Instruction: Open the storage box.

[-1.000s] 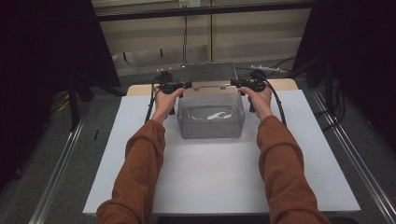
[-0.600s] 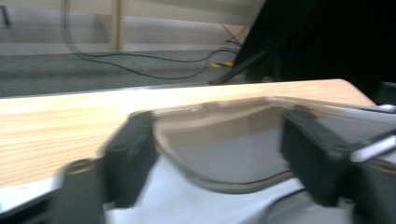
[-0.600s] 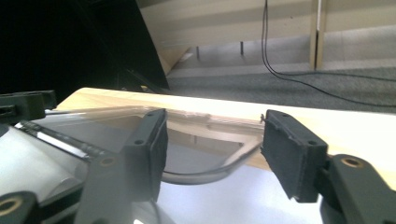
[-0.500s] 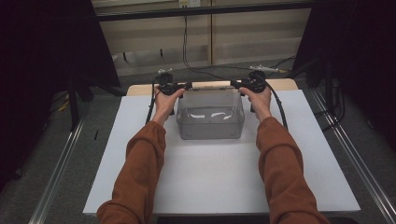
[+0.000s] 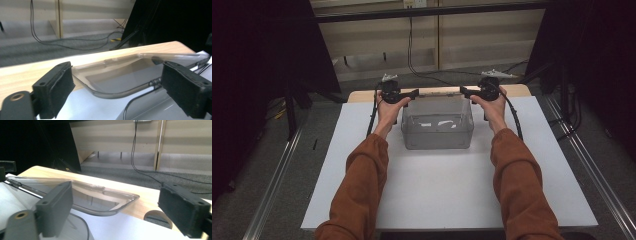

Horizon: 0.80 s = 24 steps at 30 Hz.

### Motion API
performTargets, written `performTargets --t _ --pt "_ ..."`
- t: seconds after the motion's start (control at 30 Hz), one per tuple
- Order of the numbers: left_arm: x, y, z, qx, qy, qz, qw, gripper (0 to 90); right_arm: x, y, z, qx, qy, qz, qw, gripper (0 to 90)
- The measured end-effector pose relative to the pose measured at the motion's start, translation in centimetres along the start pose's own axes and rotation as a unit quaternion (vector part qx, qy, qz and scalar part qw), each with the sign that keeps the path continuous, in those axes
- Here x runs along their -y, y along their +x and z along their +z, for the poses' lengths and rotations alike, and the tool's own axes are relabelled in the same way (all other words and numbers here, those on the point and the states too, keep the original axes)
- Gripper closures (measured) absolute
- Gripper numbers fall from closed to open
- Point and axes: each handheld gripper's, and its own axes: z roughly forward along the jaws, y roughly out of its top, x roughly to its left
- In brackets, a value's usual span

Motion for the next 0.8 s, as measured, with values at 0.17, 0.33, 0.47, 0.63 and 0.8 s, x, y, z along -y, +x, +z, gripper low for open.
performTargets --t 0.17,0.33,0.47,0.63,0.8 --pt "0.1 0.2 -1.0 0.002 -0.016 0.005 0.9999 6.9 -0.1 0.6 -0.8 0.002 -0.01 -0.024 0.9997 5.1" --pt "0.4 -0.2 -1.7 0.008 -0.029 0.019 0.9994 4.4 -0.1 0.8 -1.3 0.006 -0.021 -0.033 0.9992 3.9" --pt "0.6 -0.5 -2.3 0.018 -0.049 0.025 0.9983 4.0 0.3 1.2 -1.7 0.008 -0.025 -0.041 0.9988 3.4" --pt "0.9 -1.0 -3.2 0.023 -0.069 0.044 0.9964 3.8 0.6 2.0 -2.2 0.016 -0.03 -0.058 0.9977 2.8" --pt "1.2 -1.1 -4.0 0.018 -0.08 0.057 0.995 3.1 0.3 2.9 -2.7 0.011 -0.048 -0.062 0.9969 1.9"
